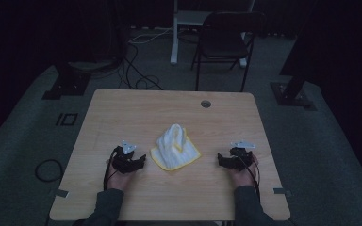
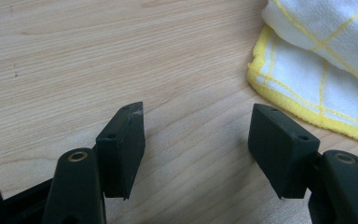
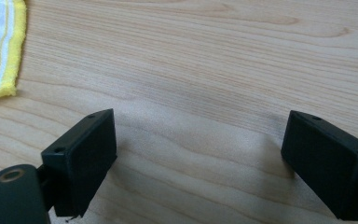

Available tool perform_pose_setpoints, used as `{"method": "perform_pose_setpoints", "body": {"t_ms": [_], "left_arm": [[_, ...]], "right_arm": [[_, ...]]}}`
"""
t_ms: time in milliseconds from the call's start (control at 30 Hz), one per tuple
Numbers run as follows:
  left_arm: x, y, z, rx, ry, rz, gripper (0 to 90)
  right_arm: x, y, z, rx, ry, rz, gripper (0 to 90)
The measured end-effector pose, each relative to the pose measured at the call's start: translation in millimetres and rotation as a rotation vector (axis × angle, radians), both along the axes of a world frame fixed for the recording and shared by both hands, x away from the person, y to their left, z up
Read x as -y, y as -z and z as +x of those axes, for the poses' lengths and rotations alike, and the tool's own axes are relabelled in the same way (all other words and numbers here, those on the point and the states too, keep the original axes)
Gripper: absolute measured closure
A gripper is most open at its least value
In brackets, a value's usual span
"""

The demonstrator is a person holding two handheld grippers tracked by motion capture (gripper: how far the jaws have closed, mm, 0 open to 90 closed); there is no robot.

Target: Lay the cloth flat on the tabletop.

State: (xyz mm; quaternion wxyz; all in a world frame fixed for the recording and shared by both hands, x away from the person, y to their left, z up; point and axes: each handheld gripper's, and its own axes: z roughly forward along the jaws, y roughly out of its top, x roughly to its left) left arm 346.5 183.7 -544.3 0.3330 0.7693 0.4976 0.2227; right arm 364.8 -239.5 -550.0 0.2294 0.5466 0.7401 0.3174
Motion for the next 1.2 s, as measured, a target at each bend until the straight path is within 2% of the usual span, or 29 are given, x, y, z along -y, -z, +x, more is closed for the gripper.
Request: {"method": "perform_pose_setpoints", "body": {"t_ms": [167, 933, 967, 1067, 1133, 1200], "left_arm": [[0.1, 0.0, 0.0, 0.0, -0.001, 0.0, 37.1], [0.7, 0.0, -0.1, -0.001, -0.005, -0.001, 36.9], [0.7, 0.0, -0.1, -0.001, -0.005, -0.002, 36.9], [0.7, 0.0, -0.1, -0.001, -0.005, -0.001, 36.9], [0.7, 0.0, -0.1, -0.001, -0.005, -0.001, 36.9], [0.7, 0.0, -0.1, -0.001, -0.005, -0.001, 36.9]], "right_arm": [[0.2, -0.2, -0.3, 0.007, -0.016, 0.002, 13.4], [-0.8, -1.4, -0.5, -0.002, -0.025, 0.002, 15.4], [-0.8, -1.9, -0.2, -0.005, -0.028, 0.0, 16.5], [-0.4, -5.5, -1.6, -0.011, -0.022, -0.001, 30.9], [0.6, -7.3, -4.0, -0.001, -0.025, 0.03, 34.3], [0.8, -9.9, -5.8, 0.004, -0.027, 0.033, 36.3]]}}
